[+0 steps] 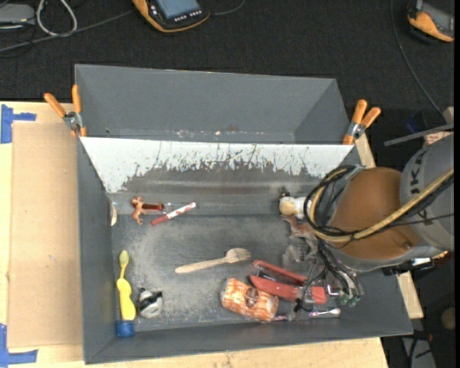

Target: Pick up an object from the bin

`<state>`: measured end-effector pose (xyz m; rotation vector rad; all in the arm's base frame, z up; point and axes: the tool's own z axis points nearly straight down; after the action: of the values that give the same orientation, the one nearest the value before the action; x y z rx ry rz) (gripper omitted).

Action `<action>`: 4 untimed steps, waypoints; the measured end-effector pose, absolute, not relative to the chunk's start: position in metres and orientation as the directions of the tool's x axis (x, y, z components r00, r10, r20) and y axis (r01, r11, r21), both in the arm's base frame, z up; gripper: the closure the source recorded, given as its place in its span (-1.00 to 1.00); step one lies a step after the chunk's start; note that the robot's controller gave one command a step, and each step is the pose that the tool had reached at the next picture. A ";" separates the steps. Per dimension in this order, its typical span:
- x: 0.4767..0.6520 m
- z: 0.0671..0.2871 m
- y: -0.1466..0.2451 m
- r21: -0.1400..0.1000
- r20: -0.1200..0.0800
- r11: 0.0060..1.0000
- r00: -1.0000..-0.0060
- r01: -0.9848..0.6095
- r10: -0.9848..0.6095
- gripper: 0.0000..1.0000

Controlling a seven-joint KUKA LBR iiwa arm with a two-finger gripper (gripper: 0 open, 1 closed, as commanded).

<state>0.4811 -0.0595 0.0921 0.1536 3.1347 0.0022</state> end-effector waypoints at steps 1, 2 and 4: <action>0.485 0.074 -0.023 -0.003 -0.021 0.995 -0.995 -0.096 -0.096 1.00; 0.485 0.074 -0.023 -0.003 -0.022 0.995 -0.995 -0.097 -0.097 1.00; 0.493 0.215 -0.023 -0.006 -0.012 0.882 -0.882 -0.471 -0.471 -1.00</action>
Offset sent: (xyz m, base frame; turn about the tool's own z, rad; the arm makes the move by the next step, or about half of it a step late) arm 0.0000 0.0000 0.0000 0.0000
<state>0.4925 -0.0234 0.2145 -0.7587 3.0347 -0.0043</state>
